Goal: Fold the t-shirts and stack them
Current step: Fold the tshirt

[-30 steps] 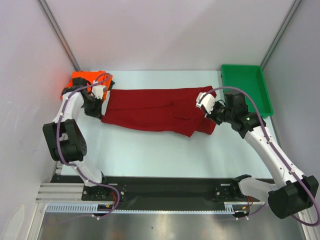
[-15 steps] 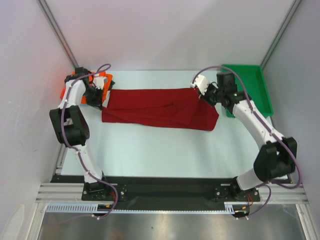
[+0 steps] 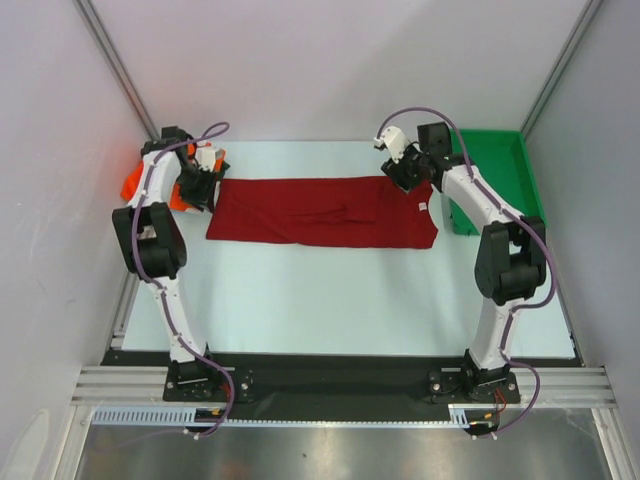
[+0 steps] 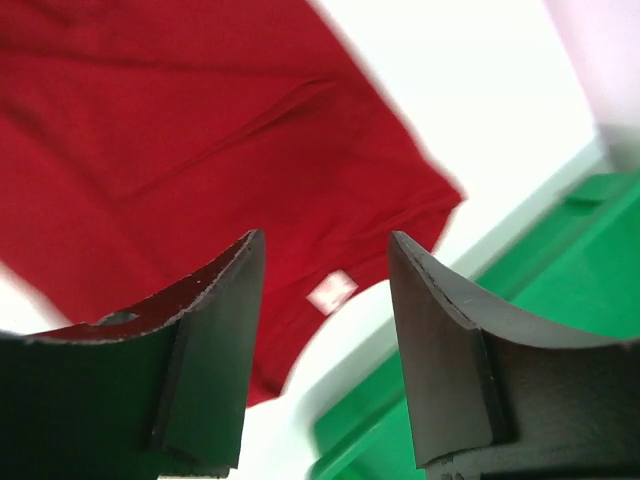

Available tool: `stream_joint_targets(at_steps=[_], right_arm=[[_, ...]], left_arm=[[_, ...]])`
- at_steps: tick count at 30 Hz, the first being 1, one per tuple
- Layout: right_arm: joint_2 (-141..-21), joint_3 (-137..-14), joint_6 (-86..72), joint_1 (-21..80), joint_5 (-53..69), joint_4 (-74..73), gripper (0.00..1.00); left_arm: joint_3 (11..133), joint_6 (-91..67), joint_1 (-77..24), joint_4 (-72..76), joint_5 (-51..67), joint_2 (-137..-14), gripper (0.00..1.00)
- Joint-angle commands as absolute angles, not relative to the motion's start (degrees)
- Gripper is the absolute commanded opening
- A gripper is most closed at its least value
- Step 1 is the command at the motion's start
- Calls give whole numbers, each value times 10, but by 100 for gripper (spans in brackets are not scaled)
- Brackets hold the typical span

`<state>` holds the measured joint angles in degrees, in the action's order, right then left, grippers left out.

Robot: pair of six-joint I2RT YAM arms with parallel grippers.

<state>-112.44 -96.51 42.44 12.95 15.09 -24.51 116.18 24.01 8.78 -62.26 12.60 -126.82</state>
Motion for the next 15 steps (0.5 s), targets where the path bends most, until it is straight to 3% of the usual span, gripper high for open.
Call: stream_joint_targets(at_steps=[1, 7, 15], right_arm=[[-1042, -934, 399, 155, 205, -264, 57], [-1082, -896, 409, 187, 241, -303, 57], [-1191, -1011, 396, 181, 252, -331, 59]], left_arm=[[1104, 245, 78, -600, 127, -1174, 40], [1020, 251, 63, -591, 131, -1172, 40], [989, 229, 63, -574, 119, -1213, 40]])
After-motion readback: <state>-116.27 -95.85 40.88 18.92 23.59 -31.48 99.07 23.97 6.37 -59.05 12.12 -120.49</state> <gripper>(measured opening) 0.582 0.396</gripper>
